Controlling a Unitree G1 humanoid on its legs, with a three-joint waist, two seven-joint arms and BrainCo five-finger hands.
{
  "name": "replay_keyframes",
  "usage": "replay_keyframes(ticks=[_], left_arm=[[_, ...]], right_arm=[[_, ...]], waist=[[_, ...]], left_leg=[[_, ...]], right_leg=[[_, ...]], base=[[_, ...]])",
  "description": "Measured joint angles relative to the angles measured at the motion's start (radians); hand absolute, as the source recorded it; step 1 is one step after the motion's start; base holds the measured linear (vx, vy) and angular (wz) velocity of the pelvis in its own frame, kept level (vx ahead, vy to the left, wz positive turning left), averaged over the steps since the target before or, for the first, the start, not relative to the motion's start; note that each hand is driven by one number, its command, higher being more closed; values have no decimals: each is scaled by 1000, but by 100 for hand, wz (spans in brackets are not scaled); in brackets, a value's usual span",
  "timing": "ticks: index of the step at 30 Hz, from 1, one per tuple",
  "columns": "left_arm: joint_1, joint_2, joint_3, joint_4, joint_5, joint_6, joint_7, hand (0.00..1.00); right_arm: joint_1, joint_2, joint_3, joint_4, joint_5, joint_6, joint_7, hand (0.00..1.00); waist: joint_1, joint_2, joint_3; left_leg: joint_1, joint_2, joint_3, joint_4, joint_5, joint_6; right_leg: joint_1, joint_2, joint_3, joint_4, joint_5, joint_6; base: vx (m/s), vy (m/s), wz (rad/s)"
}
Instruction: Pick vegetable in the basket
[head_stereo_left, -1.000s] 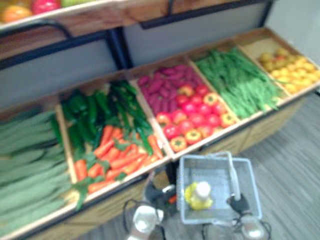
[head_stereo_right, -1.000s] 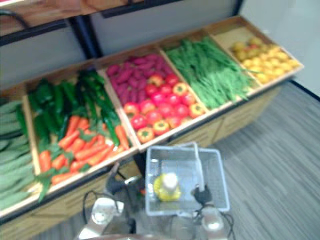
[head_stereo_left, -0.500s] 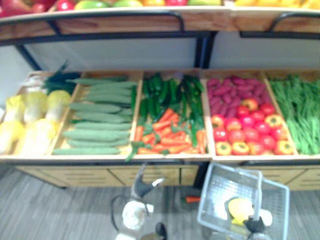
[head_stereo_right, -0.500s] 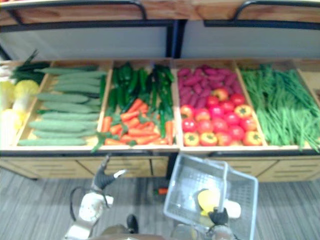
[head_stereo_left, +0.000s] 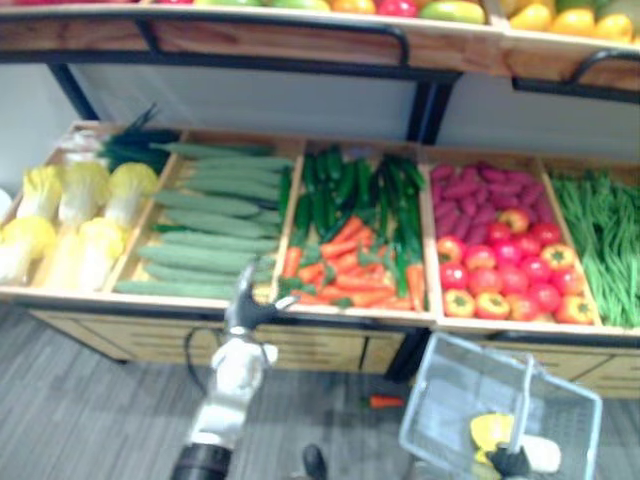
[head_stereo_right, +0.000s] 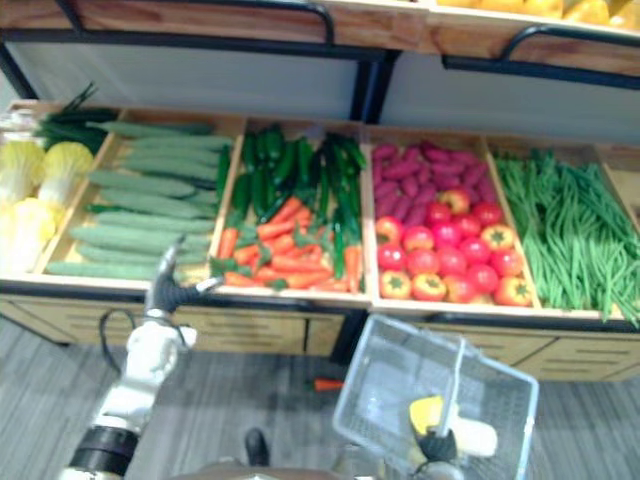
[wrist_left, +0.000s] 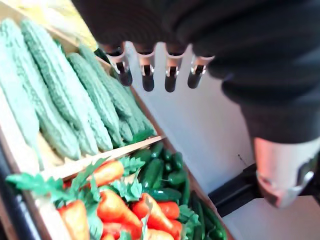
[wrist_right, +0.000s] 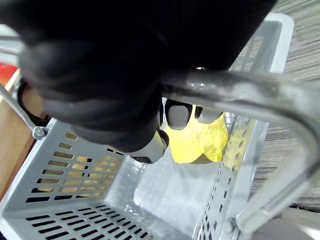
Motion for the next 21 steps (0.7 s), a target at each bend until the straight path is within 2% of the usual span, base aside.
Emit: replay_keyframes(ticks=[4, 9, 11, 14, 19, 21], left_arm=[[-74, 14, 3, 11, 52, 31, 19, 0], [-181, 45, -5, 65, 86, 53, 36, 0], [-247, 77, -38, 130, 122, 60, 36, 0], [-302, 108, -51, 178, 161, 66, 36, 0], [-425, 169, -78, 299, 200, 89, 39, 0], [-477, 184, -82, 331, 201, 97, 39, 0]], right_arm=[[-30, -25, 16, -1, -1, 1, 1, 100], [-32, -19, 20, -2, -1, 2, 1, 100], [-42, -21, 20, -4, -1, 1, 1, 100], [-71, -21, 21, -6, -1, 1, 0, 100], [-97, -24, 68, -46, -2, -7, -3, 100], [-120, -24, 89, -57, -3, -9, -9, 100]], waist=[[-4, 35, 13], [-7, 36, 25], [-9, 41, 42], [-31, 42, 59], [-32, 44, 95], [-34, 42, 135]], left_leg=[[-8, 41, 54, -2, 38, -14], [-30, 73, 79, -2, 64, -14], [-46, 85, 95, -2, 79, -4], [-73, 88, 106, 4, 87, 1], [-108, 96, 137, 5, 89, -1], [-112, 102, 141, 5, 90, -1]], right_leg=[[-21, 37, 42, -45, 14, 22], [-54, 68, 67, -57, 25, 29], [-70, 83, 83, -70, 46, 30], [-97, 90, 92, -79, 53, 28], [-152, 103, 132, -80, 68, 18], [-160, 104, 136, -79, 70, 18]], base=[[-18, -60, -41], [57, -50, -22], [108, -33, -23], [106, -16, -10], [42, -3, -18], [12, 0, -7]])
